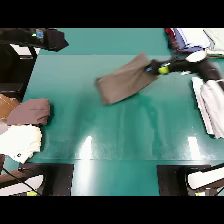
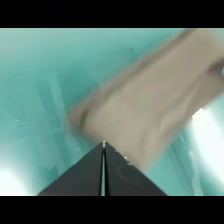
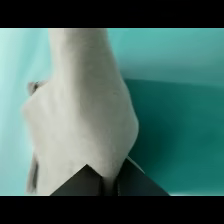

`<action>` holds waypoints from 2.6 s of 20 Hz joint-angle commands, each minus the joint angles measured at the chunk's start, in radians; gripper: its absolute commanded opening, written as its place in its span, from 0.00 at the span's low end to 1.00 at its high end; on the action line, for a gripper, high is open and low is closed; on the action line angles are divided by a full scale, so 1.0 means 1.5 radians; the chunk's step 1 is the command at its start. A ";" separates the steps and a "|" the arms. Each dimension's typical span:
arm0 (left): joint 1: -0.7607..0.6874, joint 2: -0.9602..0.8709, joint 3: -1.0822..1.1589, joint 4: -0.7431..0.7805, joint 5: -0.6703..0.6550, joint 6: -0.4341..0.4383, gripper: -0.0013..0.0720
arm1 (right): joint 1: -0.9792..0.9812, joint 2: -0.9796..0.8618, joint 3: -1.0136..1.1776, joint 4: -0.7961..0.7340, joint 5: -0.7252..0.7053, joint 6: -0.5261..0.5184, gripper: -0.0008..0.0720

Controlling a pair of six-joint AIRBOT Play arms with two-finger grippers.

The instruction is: Fold the shirts.

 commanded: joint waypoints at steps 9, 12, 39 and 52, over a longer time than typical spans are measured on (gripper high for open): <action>-0.103 0.000 0.000 -0.001 0.050 0.016 0.05 | -0.399 0.131 0.020 -0.152 0.020 0.113 0.03; -0.103 0.000 0.000 -0.002 0.042 0.013 0.05 | -0.405 0.131 0.020 -0.153 0.006 0.113 0.03; -0.103 0.000 0.000 0.001 -0.022 0.034 0.05 | -0.616 0.363 -0.209 -0.327 0.349 0.112 0.87; -0.102 0.000 0.000 -0.002 -0.008 0.034 0.05 | -0.105 0.483 -0.210 -0.183 0.165 0.112 0.24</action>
